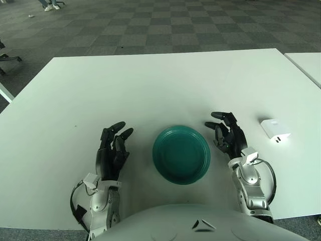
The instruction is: Put the charger into the plate.
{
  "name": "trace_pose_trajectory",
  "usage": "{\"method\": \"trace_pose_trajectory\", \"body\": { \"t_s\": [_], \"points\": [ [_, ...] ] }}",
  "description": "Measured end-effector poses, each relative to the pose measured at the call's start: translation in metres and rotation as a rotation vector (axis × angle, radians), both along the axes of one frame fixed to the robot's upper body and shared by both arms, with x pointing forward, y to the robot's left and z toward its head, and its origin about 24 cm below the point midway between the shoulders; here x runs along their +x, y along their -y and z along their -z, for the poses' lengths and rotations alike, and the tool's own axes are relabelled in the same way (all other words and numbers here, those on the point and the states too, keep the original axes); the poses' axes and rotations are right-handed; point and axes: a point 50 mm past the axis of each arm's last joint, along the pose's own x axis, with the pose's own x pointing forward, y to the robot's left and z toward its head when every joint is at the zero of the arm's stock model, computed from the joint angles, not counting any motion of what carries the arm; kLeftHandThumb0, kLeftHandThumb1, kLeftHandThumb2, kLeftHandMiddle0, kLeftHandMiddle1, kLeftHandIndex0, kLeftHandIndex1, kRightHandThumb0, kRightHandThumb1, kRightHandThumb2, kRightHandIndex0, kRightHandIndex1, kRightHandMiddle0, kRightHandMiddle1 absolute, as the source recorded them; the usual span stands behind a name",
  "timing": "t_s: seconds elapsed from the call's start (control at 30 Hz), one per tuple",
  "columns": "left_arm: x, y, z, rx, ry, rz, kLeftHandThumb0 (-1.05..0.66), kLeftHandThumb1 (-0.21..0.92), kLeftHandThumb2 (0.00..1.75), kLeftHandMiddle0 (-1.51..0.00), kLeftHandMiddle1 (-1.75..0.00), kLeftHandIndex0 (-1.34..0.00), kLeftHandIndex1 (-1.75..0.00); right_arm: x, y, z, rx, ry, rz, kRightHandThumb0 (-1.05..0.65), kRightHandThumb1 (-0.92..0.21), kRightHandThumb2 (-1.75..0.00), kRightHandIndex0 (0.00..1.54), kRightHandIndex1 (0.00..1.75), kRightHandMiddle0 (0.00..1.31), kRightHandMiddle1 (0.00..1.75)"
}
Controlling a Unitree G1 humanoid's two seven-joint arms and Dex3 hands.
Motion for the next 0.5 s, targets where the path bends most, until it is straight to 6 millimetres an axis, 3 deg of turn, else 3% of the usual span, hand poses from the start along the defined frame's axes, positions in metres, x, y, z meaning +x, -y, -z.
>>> {"method": "trace_pose_trajectory", "body": {
  "t_s": [0.27, 0.5],
  "points": [
    [0.000, 0.000, 0.000, -0.001, 0.000, 0.000, -0.81, 0.92, 0.70, -0.30, -0.99, -0.17, -1.20, -0.003, 0.005, -0.009, 0.027, -0.014, 0.022, -0.47, -0.76, -0.77, 0.47, 0.82, 0.17, 1.20],
    [0.000, -0.001, 0.000, -0.003, 0.004, -0.004, -0.81, 0.92, 0.71, -0.31, -1.00, -0.16, -1.20, -0.003, 0.020, -0.048, 0.009, 0.072, 0.056, -0.46, -0.73, -0.82, 0.49, 0.88, 0.19, 1.23]
  ]
}}
